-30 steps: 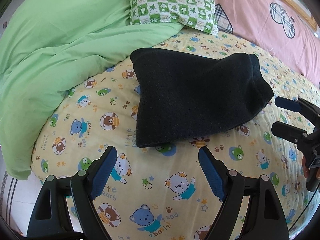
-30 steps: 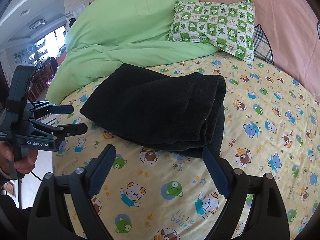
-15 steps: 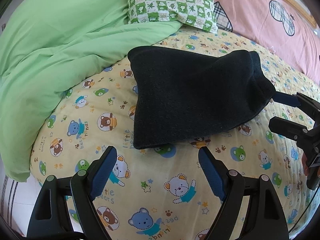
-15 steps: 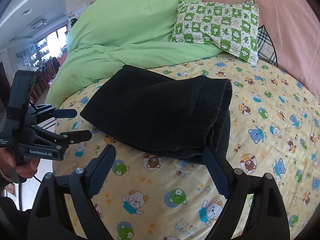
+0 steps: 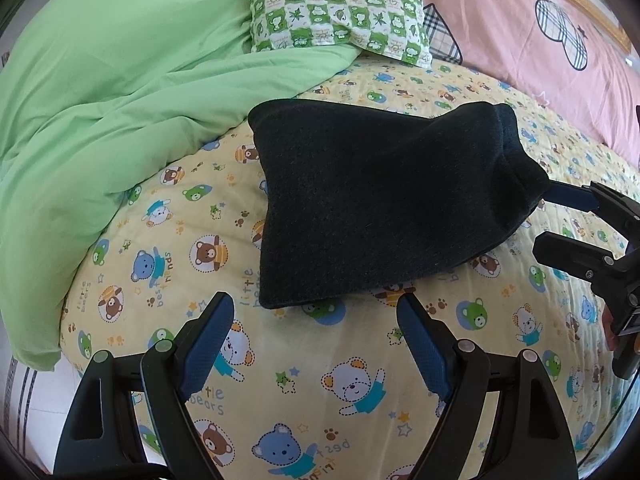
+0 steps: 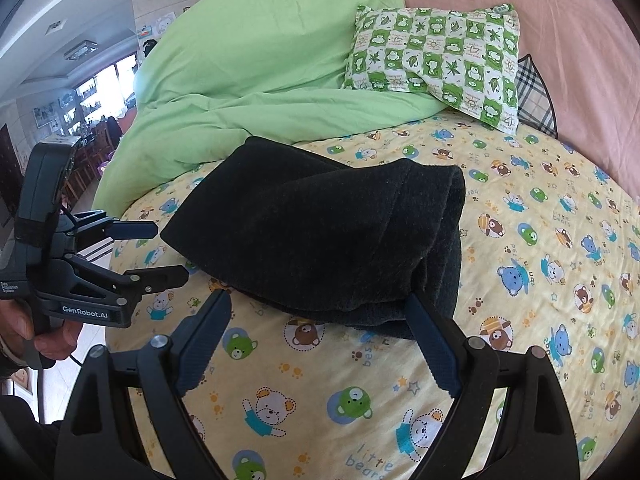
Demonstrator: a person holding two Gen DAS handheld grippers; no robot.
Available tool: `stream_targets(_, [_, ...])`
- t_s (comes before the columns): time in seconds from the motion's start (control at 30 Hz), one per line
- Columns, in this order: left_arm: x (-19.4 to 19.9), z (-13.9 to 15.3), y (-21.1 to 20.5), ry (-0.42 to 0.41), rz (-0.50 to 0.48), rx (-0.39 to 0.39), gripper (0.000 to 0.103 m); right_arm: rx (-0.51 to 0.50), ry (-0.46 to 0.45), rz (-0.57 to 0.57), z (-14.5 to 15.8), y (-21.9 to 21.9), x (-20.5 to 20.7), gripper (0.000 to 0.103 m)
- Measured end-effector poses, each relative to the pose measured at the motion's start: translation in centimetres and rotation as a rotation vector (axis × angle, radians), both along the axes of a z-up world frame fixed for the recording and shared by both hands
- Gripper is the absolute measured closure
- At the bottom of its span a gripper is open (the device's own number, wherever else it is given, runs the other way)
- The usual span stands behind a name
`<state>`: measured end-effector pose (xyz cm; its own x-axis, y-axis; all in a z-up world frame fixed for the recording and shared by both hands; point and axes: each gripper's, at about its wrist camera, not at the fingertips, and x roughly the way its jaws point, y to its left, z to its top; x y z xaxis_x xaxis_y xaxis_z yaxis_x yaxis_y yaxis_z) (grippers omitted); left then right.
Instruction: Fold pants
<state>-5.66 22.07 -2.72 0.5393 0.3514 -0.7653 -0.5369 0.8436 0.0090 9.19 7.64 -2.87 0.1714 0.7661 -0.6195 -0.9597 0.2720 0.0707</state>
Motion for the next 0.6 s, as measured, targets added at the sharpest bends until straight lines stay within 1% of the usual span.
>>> stream_targets(0.6, [0.25, 0.07, -0.09, 0.002, -0.001, 0.007, 0.019, 0.009, 0.004, 0.002, 0.09, 0.18, 0.03, 0.012])
